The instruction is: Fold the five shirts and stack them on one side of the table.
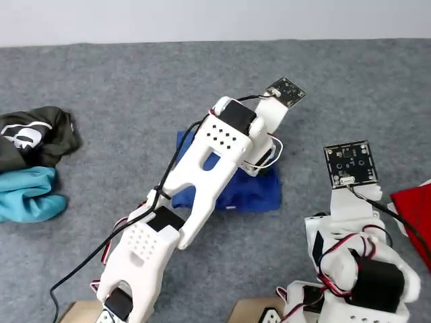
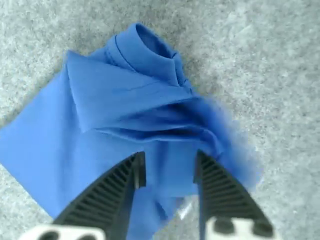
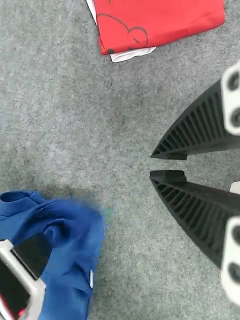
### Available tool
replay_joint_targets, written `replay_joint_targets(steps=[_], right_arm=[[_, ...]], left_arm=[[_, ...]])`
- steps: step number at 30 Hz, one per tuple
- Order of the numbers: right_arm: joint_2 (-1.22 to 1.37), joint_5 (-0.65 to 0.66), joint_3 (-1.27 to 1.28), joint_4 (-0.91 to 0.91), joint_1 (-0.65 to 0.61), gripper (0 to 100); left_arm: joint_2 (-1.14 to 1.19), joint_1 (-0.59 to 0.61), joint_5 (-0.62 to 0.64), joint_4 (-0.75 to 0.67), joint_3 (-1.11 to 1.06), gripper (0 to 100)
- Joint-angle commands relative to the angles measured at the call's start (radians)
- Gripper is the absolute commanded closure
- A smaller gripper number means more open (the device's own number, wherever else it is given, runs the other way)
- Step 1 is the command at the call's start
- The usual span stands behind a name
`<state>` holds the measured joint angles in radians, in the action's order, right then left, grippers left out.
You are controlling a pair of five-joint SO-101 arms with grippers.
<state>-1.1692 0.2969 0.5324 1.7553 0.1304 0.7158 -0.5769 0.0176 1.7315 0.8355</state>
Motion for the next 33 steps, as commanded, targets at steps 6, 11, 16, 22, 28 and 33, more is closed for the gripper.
replay_joint_targets(steps=[6,11,16,22,28,33], right_arm=[[0.004,-0.006,-0.002,0.038,-0.007,95.0],[0.007,-0.006,-0.002,0.012,-0.012,94.8],[0.053,0.061,-0.005,-0.061,-0.015,96.4],[0.222,0.104,-0.009,-0.099,-0.111,99.0],[0.364,0.092,-0.005,-0.309,-0.274,99.0],[0.556,0.092,-0.008,-0.509,-0.383,99.0]], left_arm=[[-0.117,0.084,0.009,0.021,0.042,82],[-0.224,0.253,0.009,0.023,0.039,82],[-0.353,0.396,0.011,0.023,0.022,86],[-0.523,0.442,-0.086,0.025,-0.17,100],[-0.732,0.511,-0.097,0.023,-0.363,100],[-0.853,0.658,-0.097,0.023,-0.493,100]])
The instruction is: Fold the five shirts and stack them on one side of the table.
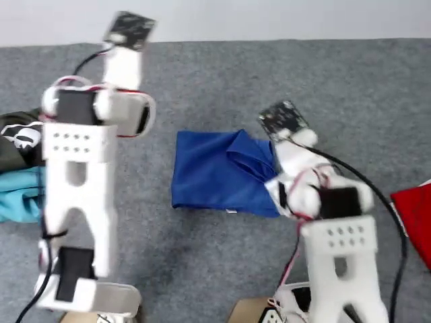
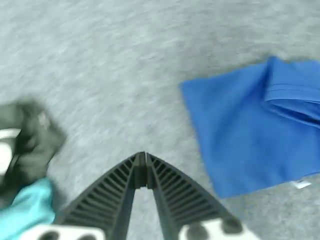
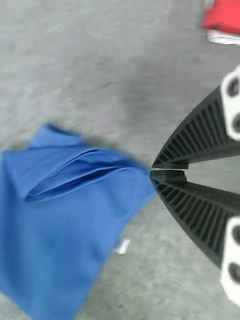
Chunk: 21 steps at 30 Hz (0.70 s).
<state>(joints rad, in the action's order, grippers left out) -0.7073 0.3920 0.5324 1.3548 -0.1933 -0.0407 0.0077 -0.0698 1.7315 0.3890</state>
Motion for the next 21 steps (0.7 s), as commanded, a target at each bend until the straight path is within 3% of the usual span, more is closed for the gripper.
replay_joint_targets(steps=[1,6,13,21], right_arm=[[0.136,-0.003,-0.008,-0.142,-0.081,99.0],[0.309,0.0,-0.008,-0.295,-0.166,99.0],[0.552,0.002,-0.008,-0.509,-0.179,99.0],[0.782,0.066,-0.014,-0.737,-0.07,99.0]], left_arm=[[-0.12,0.101,-0.009,0.023,-0.073,100],[-0.233,0.221,-0.04,0.023,-0.176,100],[-0.365,0.362,-0.044,0.023,-0.314,100],[-0.396,0.381,-0.044,0.021,-0.349,100]])
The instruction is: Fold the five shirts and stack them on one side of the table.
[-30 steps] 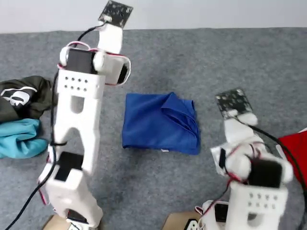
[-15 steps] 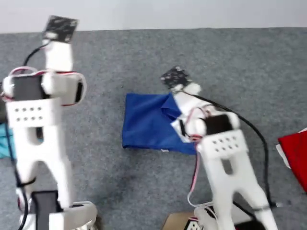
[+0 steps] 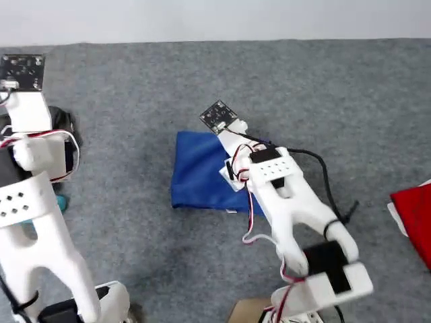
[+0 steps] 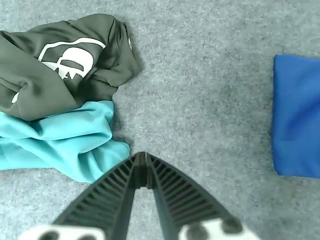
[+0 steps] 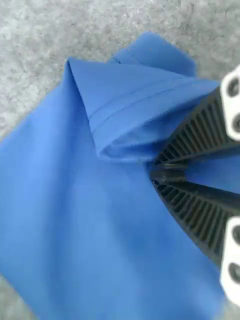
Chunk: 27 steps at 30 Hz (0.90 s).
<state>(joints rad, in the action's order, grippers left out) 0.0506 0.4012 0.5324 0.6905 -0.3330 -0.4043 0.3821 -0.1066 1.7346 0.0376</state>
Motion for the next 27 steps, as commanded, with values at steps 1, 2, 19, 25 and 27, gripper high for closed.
replay_joint_targets(steps=[1,2,19,25,27], right_arm=[[0.036,0.092,-0.025,-0.09,0.101,99.0],[0.044,0.12,-0.041,-0.102,0.137,99.0],[-0.007,0.199,-0.296,0.054,0.194,99.0],[-0.07,0.038,-0.301,0.116,0.03,99.0],[-0.068,-0.002,-0.299,0.113,-0.007,99.0]], left_arm=[[-0.031,0.006,-0.008,0.018,0.002,100],[-0.031,0.006,-0.008,0.018,0.002,100],[-0.028,0.002,-0.008,0.017,-0.071,100],[-0.028,0.005,-0.008,0.015,-0.074,100],[-0.028,0.005,-0.008,0.015,-0.074,100]])
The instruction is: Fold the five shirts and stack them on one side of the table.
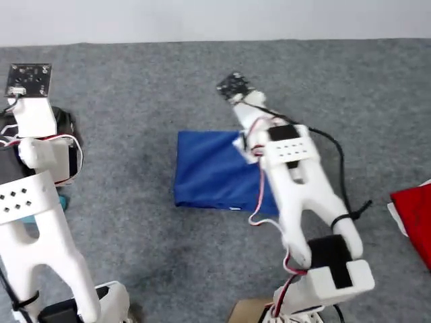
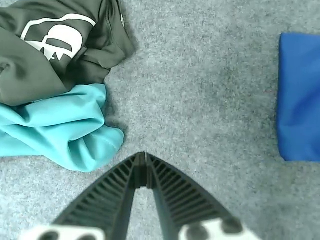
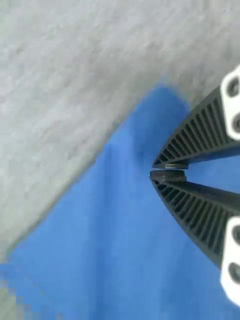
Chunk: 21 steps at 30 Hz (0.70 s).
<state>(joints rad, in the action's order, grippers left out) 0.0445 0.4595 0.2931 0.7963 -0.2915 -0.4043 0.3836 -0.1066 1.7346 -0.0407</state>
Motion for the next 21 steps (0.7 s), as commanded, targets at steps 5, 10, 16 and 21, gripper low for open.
replay_joint_targets(steps=[5,10,16,21], right_arm=[[-0.021,-0.112,-0.055,0.094,-0.05,99.0],[-0.015,-0.107,-0.055,0.297,-0.007,99.0],[-0.005,-0.106,-0.052,0.433,0.064,99.0],[0.03,-0.106,0.025,0.446,0.133,99.0]], left_arm=[[-0.028,0.003,-0.008,0.015,0.004,100],[-0.028,0.003,-0.008,0.015,0.004,100],[-0.026,0.003,-0.008,-0.014,-0.024,100],[-0.028,0.002,-0.008,-0.014,-0.024,100]])
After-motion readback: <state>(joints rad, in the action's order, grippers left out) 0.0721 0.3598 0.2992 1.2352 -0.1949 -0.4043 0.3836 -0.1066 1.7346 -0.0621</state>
